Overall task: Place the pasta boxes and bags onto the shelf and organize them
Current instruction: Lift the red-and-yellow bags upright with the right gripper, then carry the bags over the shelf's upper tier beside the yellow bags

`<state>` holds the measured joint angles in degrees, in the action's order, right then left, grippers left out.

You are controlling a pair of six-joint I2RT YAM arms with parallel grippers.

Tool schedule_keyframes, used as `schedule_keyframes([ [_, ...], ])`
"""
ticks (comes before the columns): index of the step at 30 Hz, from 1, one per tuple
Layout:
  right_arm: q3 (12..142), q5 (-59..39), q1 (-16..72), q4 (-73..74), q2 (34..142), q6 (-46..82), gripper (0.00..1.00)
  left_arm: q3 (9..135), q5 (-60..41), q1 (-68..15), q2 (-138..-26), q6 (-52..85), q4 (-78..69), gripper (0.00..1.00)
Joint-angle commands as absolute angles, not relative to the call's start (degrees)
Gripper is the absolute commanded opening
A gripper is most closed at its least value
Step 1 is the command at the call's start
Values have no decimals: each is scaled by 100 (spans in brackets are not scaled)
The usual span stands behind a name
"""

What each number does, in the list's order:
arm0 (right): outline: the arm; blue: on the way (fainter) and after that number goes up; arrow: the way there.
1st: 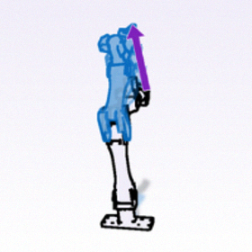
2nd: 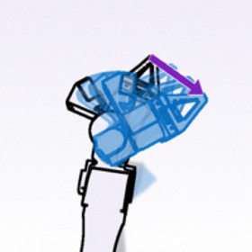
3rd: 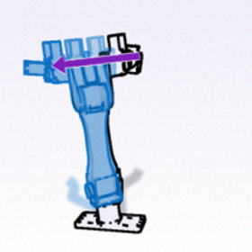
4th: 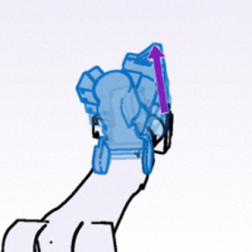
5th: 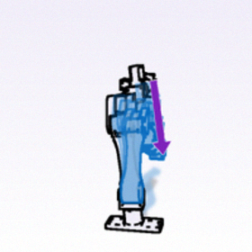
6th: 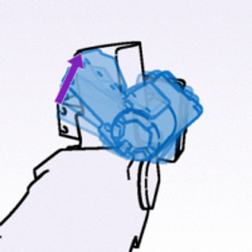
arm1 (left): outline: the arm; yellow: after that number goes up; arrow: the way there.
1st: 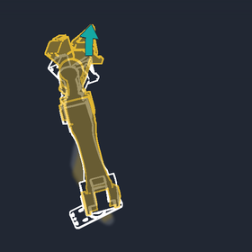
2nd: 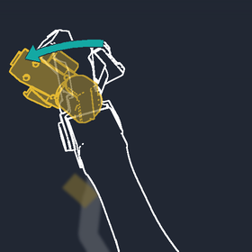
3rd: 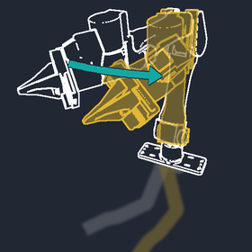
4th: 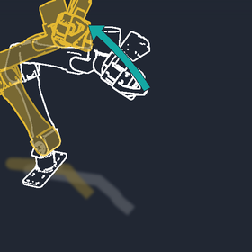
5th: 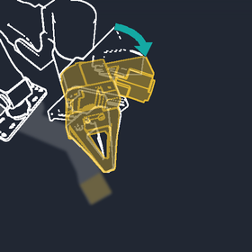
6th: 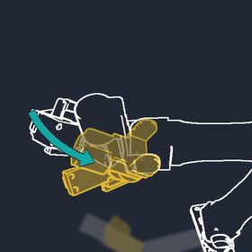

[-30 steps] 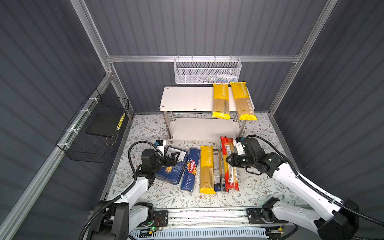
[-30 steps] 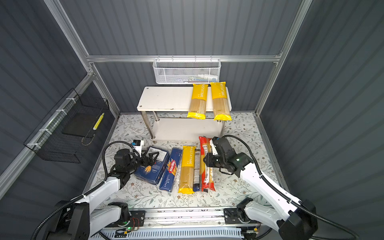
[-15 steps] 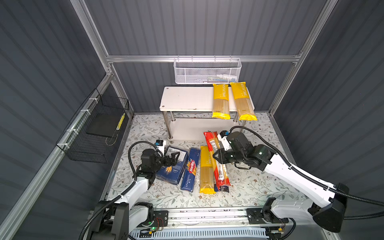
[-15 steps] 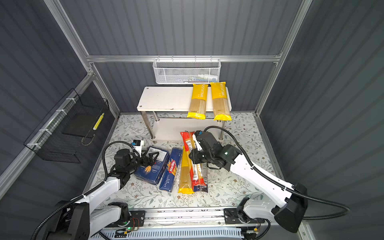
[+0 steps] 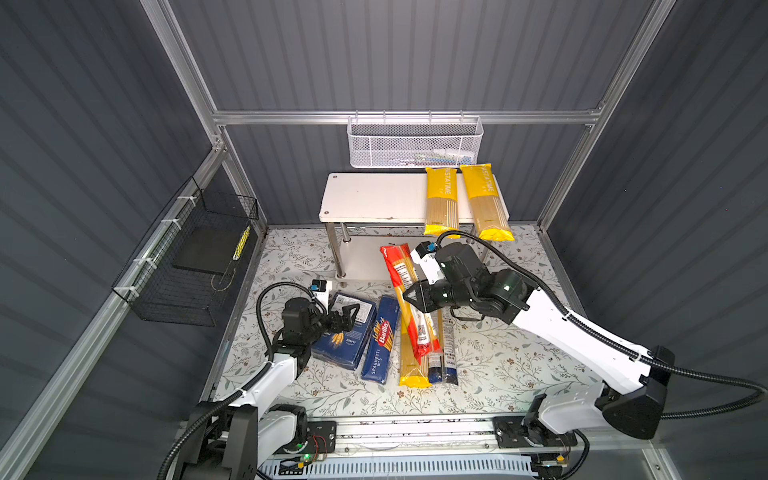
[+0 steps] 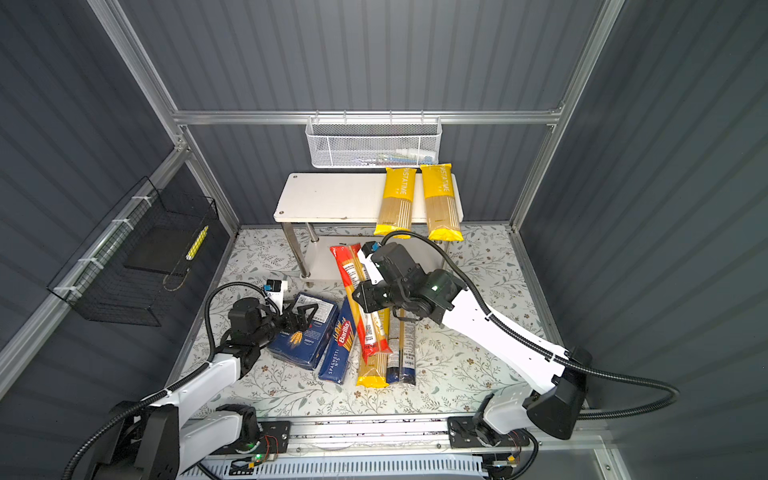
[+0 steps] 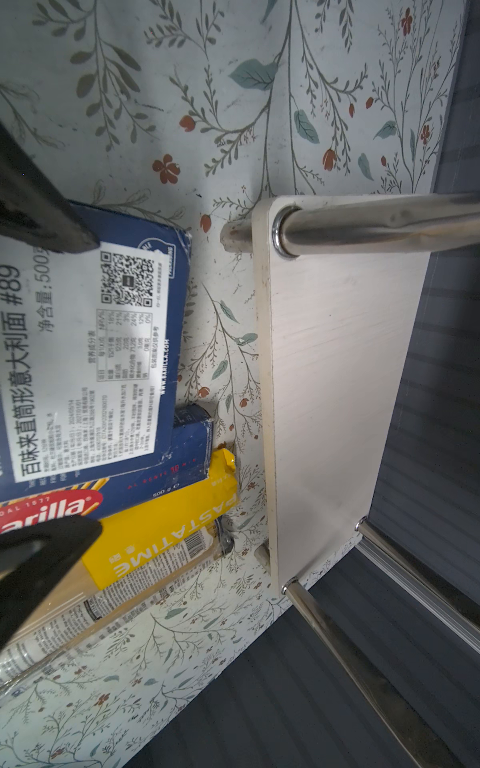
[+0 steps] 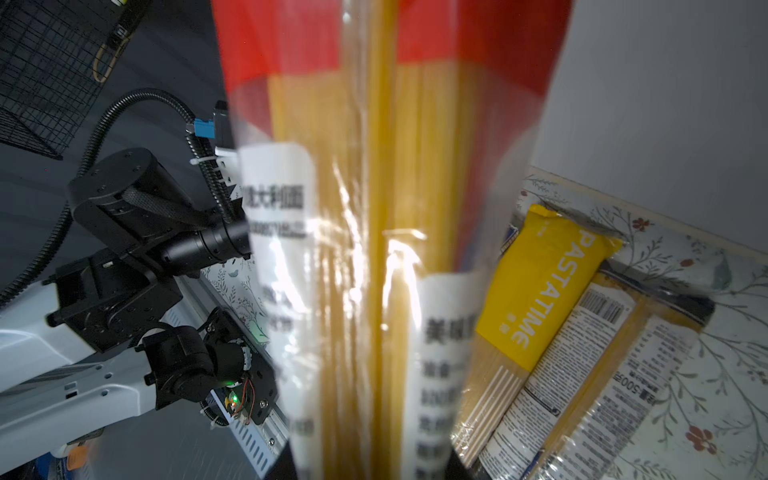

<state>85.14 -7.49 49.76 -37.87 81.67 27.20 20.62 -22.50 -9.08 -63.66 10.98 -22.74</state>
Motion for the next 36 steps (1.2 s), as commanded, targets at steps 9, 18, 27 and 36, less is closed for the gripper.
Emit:
schedule_keyframes([
  [9, 10258, -697, 4992, -3454, 8910, 2290, 17, 2171, -2209, -949, -6337, 1057, -2232, 99],
  [18, 11439, -601, 4889, -3413, 9539, 1979, 15, 2176, -2208, -949, -6340, 1060, -2232, 99],
  [27, 12586, -667, 4448, -3623, 10103, 1943, 15, 2184, -2178, -949, -6344, 1058, -2202, 99],
  [36, 13491, -912, 4119, -3574, 10609, 1951, 15, 2180, -2182, -949, -6345, 1062, -2208, 99],
])
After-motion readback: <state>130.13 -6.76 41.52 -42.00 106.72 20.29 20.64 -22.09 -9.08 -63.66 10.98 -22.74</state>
